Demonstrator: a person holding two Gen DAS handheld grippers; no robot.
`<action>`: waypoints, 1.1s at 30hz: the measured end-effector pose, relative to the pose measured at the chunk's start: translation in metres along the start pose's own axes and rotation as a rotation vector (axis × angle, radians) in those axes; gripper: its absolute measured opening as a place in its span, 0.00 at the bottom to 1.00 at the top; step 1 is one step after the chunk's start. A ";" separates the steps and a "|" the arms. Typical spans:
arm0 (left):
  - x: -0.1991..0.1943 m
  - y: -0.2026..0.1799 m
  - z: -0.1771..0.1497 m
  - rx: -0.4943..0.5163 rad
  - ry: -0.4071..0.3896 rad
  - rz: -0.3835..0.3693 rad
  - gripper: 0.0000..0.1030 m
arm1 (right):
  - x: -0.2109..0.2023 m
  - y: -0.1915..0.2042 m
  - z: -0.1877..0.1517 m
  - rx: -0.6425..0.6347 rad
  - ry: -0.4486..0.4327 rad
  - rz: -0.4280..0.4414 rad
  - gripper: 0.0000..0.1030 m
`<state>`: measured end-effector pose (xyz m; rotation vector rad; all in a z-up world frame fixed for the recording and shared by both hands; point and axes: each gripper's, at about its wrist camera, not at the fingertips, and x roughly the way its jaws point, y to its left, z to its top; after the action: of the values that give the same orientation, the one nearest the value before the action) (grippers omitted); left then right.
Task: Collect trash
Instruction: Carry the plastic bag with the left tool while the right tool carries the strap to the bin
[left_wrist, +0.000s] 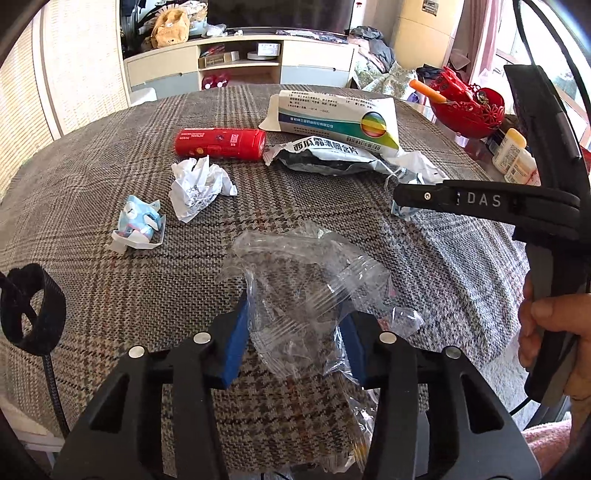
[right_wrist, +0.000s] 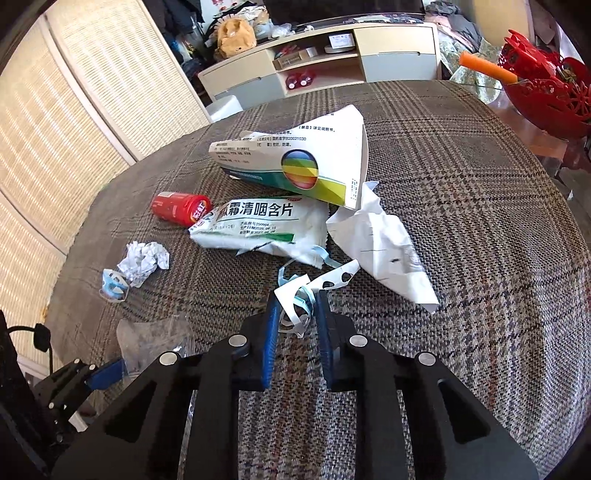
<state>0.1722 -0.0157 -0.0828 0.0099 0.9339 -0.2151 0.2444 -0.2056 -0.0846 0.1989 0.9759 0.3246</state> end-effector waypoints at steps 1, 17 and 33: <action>-0.003 -0.001 -0.001 0.003 -0.005 0.004 0.38 | -0.005 0.001 -0.004 -0.006 -0.001 0.001 0.18; -0.063 -0.015 -0.074 -0.019 -0.004 -0.016 0.30 | -0.081 0.007 -0.102 -0.080 0.003 -0.009 0.18; -0.089 -0.040 -0.163 -0.017 0.050 -0.041 0.30 | -0.116 0.012 -0.193 -0.093 -0.022 0.056 0.18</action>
<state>-0.0162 -0.0219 -0.1054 -0.0193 0.9863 -0.2457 0.0201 -0.2318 -0.0963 0.1451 0.9326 0.4172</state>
